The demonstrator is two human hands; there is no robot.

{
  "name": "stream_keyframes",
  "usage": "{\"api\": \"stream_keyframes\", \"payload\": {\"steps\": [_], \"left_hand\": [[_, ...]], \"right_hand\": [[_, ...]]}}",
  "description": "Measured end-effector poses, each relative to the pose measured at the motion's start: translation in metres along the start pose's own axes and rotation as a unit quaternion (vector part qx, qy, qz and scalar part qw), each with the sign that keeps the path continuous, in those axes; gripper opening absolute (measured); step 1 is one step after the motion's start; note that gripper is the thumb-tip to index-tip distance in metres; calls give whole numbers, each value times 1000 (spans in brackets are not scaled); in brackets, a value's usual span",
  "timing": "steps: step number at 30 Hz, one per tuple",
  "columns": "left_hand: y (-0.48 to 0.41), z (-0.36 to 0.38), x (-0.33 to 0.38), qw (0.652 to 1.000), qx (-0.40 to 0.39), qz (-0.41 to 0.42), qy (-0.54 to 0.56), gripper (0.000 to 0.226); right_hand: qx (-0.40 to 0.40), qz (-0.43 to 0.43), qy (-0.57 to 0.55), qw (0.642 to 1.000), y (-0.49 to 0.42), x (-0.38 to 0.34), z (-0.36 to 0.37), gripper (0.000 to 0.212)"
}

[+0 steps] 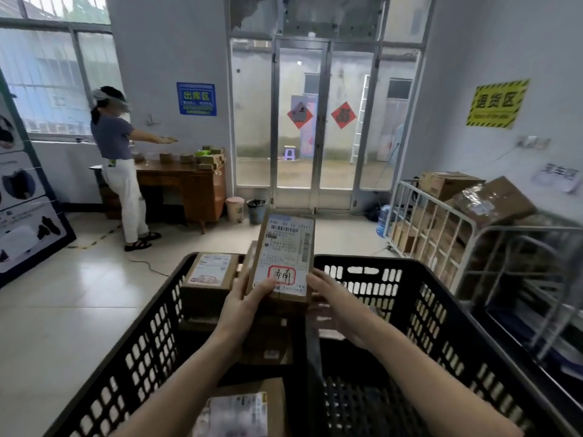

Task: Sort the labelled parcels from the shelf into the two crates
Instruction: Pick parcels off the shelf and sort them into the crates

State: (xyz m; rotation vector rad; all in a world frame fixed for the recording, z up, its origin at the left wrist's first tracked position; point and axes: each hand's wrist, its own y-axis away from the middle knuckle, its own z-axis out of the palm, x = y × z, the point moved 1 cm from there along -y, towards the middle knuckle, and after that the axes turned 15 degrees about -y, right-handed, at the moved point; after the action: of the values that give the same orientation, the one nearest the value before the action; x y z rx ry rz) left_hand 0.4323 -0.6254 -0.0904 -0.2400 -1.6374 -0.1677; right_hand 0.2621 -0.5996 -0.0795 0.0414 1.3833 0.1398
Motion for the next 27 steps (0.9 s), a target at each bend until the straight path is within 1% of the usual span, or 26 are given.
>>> {"api": "stream_keyframes", "payload": {"steps": [3,6,7,10,12,14,16,18,20,22,25,27], "left_hand": [[0,34,4,999,-21,25,-12,65],[-4,67,4,998,-55,39,-12,67],[-7,77,2,997,-68,36,-11,68],[-17,101,-10,994,-110,2,-18,71],[-21,115,-19,990,-120,0,-74,65],[-22,122,-27,978,-94,11,-186,63],[-25,121,-31,950,-49,38,-306,61],[-30,114,-35,922,-14,68,-382,57],[-34,105,-41,900,4,82,-429,53],[-37,95,-48,884,17,83,-460,51],[-39,82,-57,871,22,83,-484,47],[-41,77,-60,866,21,80,-494,48]], "right_hand": [[15,2,-34,999,11,-2,-32,46],[33,3,-54,998,17,1,-66,43],[43,5,-57,997,18,3,-77,44],[67,9,-70,995,24,10,-108,60],[80,23,-71,994,25,18,-128,61],[95,55,-60,992,24,31,-149,55],[105,101,-53,988,21,46,-168,46],[96,155,-53,982,16,63,-183,41],[84,212,-52,972,8,82,-195,44],[79,267,-45,959,-2,102,-202,53],[51,335,-42,940,-16,127,-203,71],[29,372,-57,926,-25,142,-199,76]]}}
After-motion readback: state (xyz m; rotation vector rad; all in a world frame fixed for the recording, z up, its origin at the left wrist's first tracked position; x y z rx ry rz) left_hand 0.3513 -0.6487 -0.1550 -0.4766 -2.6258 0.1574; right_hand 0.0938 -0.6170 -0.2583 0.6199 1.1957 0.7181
